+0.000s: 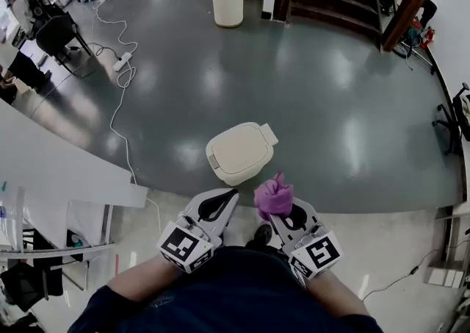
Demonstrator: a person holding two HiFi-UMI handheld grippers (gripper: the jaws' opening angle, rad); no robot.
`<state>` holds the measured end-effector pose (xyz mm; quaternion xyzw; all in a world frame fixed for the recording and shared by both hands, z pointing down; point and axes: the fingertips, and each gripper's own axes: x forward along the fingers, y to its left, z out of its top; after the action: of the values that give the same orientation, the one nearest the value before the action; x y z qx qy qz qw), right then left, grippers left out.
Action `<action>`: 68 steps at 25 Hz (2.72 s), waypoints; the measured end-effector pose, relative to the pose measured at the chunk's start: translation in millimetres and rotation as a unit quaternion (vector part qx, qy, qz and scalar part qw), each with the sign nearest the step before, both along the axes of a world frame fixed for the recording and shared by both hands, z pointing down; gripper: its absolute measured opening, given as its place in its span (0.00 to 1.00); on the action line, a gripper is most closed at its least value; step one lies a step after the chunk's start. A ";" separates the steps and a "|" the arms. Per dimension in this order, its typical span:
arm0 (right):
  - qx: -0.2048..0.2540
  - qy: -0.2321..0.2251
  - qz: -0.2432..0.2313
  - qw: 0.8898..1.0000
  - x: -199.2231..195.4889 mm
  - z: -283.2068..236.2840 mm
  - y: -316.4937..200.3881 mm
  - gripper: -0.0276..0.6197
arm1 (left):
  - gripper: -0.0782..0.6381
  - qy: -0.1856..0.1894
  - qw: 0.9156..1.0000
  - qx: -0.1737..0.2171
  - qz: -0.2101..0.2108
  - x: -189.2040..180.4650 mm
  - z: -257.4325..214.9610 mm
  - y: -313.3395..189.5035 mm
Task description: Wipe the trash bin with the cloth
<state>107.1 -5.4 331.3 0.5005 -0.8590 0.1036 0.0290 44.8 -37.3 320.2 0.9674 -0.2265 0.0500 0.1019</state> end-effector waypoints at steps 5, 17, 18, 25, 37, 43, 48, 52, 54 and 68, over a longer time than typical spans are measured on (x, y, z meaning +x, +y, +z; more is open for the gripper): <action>-0.006 0.002 -0.037 0.999 26.9 4.0 -20.8 0.15 | 0.10 -0.010 0.999 -0.010 -0.042 19.0 4.0 -12.0; -0.006 0.051 -0.085 0.995 15.0 43.1 -75.6 0.15 | 0.10 -0.041 0.994 -0.039 -0.094 7.1 72.5 -50.6; -0.004 0.057 -0.090 0.994 11.1 46.2 -79.9 0.15 | 0.10 -0.043 0.993 -0.043 -0.099 4.3 79.1 -53.5; 0.004 0.105 -0.107 0.989 -8.1 66.1 -120.0 0.15 | 0.10 -0.070 0.989 -0.061 -0.117 -7.6 138.7 -79.5; -0.007 0.180 -0.136 0.974 -46.0 175.0 -206.4 0.15 | 0.10 -0.105 0.982 -0.088 -0.133 -16.7 273.2 -126.3; -0.029 0.197 -0.155 0.968 -71.9 235.4 -244.0 0.15 | 0.10 -0.102 0.982 -0.086 -0.133 -22.0 320.7 -144.2; -0.029 0.239 -0.177 0.954 -94.3 278.7 -274.0 0.15 | 0.10 -0.100 0.985 -0.079 -0.117 -22.4 352.4 -151.7; -0.029 0.292 -0.201 0.935 -107.7 308.0 -295.3 0.15 | 0.10 -0.100 0.986 -0.071 -0.110 -17.4 363.5 -158.6; -0.027 0.329 -0.218 0.919 -115.1 321.9 -300.8 0.15 | 0.10 -0.100 0.986 -0.071 -0.111 -14.3 368.6 -160.7; -0.039 0.460 -0.268 0.846 -124.5 384.1 -316.8 0.15 | 0.10 -0.127 0.980 -0.093 -0.120 -13.4 404.0 -164.7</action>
<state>-17.3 -322.2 715.4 0.2391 -0.8434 -0.1165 0.4668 31.4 -202.0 724.1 0.9051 -0.3466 0.1808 0.1675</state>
